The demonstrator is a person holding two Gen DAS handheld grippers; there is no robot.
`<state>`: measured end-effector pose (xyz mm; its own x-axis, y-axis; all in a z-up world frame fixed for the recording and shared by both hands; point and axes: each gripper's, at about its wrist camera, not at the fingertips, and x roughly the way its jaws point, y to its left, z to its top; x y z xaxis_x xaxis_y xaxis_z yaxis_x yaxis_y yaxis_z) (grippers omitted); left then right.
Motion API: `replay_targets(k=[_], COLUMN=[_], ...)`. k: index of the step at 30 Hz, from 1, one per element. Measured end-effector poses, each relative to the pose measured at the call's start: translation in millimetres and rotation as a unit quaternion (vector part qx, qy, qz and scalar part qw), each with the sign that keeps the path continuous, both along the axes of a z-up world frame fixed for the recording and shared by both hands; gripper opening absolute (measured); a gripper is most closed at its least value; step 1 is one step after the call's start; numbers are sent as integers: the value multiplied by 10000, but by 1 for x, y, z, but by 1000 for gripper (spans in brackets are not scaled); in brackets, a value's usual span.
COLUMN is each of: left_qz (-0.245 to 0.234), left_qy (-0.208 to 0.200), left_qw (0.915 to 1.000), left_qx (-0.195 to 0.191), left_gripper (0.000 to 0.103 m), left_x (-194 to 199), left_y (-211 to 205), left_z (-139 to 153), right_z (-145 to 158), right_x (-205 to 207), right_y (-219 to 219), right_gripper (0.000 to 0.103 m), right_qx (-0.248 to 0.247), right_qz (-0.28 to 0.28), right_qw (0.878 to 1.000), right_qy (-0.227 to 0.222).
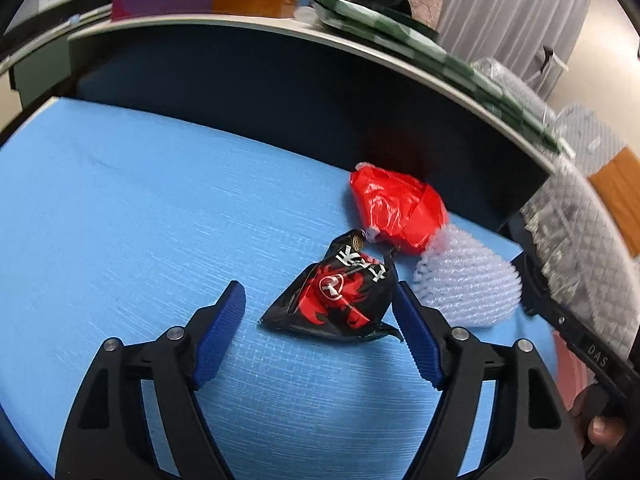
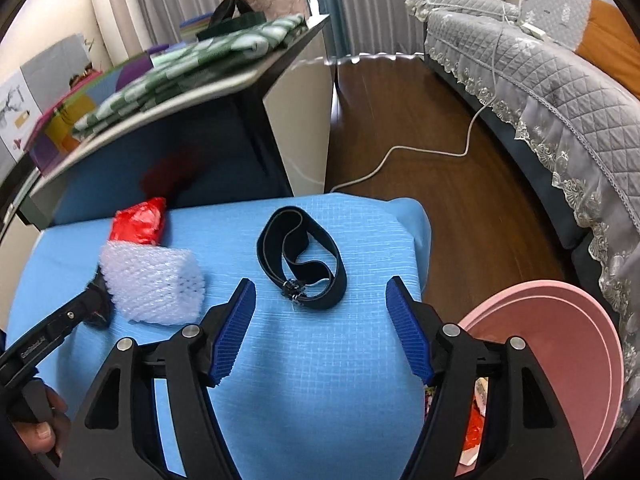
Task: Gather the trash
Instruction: 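Close the left tool on the black snack wrapper while the right tool grasps the black elastic band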
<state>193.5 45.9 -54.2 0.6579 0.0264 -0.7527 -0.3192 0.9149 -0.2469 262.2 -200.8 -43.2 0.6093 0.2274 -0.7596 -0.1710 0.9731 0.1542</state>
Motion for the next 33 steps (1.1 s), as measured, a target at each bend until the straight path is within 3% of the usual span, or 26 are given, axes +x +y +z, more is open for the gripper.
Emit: replay_targets(k=[5, 10, 12, 13, 15, 16, 24, 28, 33], left_qz=[-57, -272, -337, -362, -420, -439, -406, -415, -458], left_qy=[83, 15, 22, 2, -60, -57, 87, 19, -119], left_qw=[9998, 9996, 9993, 9993, 9991, 9990, 9991, 9991, 9989], left_qx=[157, 102, 147, 129, 96, 114, -4, -24, -41], left_gripper=[68, 53, 50, 42, 20, 16, 11, 0, 0], left_x=[0, -5, -6, -8, -12, -14, -33, -45, -68], left_y=[-7, -9, -10, -10, -10, -11, -6, -4, 2], left_z=[1, 4, 6, 6, 11, 13, 12, 19, 32], right_z=[-5, -5, -5, -4, -1, 3, 29, 48, 72], right_x=[3, -1, -3, -5, -8, -12, -47, -69, -100], right_y=[3, 12, 13, 12, 10, 9, 7, 6, 3], right_gripper=[63, 32, 24, 21, 18, 17, 17, 17, 17], right_qx=[-43, -185, -179, -128, -72, -49, -26, -11, 73], right_qz=[-28, 168, 225, 246, 235, 227, 369, 439, 501], right_qw=[9999, 9997, 9995, 9996, 9997, 9997, 9993, 9988, 9981], right_qy=[107, 83, 97, 112, 87, 59, -97, -212, -342])
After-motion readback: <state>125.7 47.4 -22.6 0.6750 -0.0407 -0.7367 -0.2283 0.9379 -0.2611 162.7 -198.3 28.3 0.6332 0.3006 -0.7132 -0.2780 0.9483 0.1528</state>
